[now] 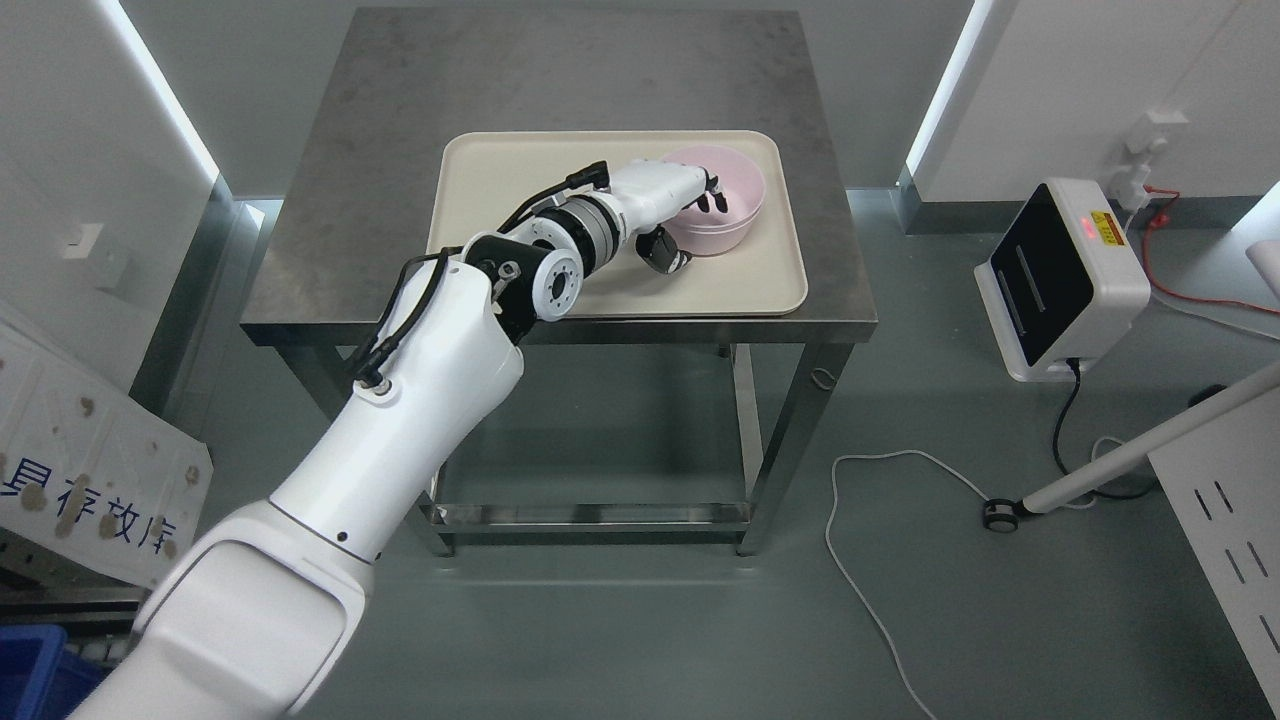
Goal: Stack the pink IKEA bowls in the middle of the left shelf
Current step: 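Grasp the rim of the stacked pink bowls with the left hand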
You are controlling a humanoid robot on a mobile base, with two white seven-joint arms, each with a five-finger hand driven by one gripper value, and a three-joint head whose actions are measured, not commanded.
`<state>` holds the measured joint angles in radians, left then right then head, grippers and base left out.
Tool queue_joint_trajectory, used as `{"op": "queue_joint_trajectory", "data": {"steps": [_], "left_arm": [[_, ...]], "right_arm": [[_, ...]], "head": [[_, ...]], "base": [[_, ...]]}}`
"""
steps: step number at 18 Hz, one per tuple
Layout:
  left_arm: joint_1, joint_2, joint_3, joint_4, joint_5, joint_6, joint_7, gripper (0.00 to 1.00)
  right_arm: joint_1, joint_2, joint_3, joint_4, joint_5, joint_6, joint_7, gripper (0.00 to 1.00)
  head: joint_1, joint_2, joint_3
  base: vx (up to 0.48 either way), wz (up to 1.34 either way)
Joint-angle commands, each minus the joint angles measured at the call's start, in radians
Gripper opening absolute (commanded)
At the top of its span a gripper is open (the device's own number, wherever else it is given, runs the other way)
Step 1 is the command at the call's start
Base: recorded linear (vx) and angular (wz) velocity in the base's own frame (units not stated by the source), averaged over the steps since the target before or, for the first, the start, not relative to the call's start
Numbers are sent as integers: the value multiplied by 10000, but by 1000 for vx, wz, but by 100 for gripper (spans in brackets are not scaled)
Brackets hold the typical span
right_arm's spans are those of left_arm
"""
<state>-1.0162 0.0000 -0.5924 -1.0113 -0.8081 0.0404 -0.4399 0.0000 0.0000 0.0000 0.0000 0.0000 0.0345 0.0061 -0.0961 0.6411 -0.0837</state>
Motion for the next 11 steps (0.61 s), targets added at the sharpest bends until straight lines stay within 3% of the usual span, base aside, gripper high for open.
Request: {"op": "queue_joint_trajectory", "data": {"steps": [1,9,11], "left_arm": [[-8,175,95,126,58,-174,27,41],[23,175,3,386,58,-205,42,30],[23,175,110,448,73,-509,27,20]], "right_arm": [[291,-175,-108,-337,0,-8,0,100],[291,-175,-108,-337,0,-8,0,100],[291,-175,-107,-337,0,-8,0,100]], "head": [[0,0,0],[0,0,0],[0,0,0]], "base": [[0,0],[0,0],[0,0]]}}
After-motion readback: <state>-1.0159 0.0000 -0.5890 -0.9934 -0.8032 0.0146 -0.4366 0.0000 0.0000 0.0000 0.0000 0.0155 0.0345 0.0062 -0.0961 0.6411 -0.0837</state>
